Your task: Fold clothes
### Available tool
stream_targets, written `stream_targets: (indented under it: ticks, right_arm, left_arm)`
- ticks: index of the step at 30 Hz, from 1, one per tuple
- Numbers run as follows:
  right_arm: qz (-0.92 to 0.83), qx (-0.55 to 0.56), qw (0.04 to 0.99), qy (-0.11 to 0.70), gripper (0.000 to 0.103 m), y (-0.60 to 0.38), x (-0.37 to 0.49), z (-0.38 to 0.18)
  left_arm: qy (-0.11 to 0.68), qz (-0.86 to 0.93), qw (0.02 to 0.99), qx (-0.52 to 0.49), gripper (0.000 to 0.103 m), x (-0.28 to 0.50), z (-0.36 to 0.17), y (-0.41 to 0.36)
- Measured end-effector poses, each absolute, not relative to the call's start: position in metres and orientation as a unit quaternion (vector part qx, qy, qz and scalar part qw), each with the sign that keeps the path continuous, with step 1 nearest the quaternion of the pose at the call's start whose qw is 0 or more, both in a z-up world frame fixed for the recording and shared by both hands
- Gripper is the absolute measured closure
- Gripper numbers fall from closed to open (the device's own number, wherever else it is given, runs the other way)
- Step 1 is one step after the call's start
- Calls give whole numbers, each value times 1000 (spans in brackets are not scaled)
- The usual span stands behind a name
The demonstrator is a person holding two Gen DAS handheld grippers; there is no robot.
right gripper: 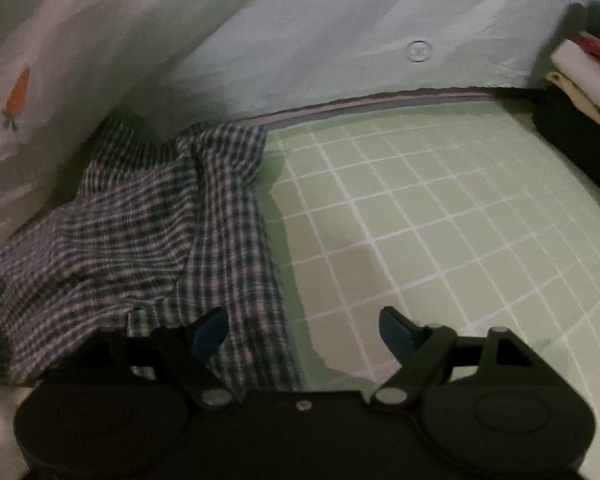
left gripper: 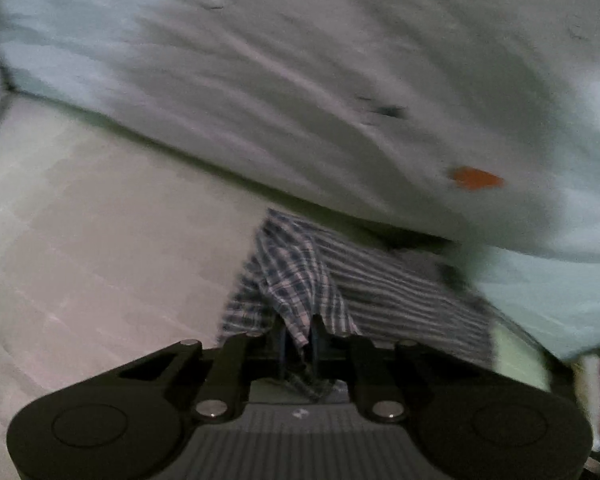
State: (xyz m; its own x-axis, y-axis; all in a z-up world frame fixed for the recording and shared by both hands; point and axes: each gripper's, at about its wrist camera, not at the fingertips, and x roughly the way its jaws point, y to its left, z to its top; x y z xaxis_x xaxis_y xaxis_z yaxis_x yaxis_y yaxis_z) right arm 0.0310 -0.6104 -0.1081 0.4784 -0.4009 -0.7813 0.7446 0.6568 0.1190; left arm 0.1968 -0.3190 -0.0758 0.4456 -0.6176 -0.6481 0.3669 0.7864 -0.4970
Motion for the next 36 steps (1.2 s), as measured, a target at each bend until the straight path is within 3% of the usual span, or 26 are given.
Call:
stream_targets:
  ticks: [6, 8, 11, 13, 14, 15, 25, 29, 34, 36]
  right_arm:
    - [-350, 299, 828, 322, 21, -614, -17, -99]
    - [-335, 318, 833, 304, 22, -613, -32, -99]
    - [-301, 332, 846, 289, 21, -610, -43, -98]
    - [-276, 323, 862, 275, 13, -603, -44, -95]
    - [-261, 316, 872, 267, 1, -598, -43, -95]
    - [-246, 309, 882, 258, 0, -593, -41, -94]
    - [-126, 257, 919, 271, 0, -545, 23, -102]
    - [-95, 187, 932, 297, 2, -524, 45, -99]
    - [-60, 176, 927, 325, 26, -515, 64, -105]
    - [-53, 187, 921, 336, 46, -515, 68, -110]
  left_arm:
    - [471, -430, 760, -126, 92, 140, -65, -368]
    - [494, -435, 746, -95, 85, 119, -73, -385]
    - [524, -430, 734, -42, 55, 95, -85, -404]
    - [523, -411, 746, -8, 30, 89, -86, -405]
    - [522, -402, 752, 6, 26, 86, -86, -405]
    - [518, -396, 758, 12, 23, 86, -84, -402]
    - [526, -338, 781, 13, 22, 97, -86, -367]
    - [537, -320, 780, 12, 22, 103, -93, -359]
    - [545, -310, 779, 21, 22, 111, -101, -359]
    - [545, -312, 778, 19, 22, 113, -102, -359]
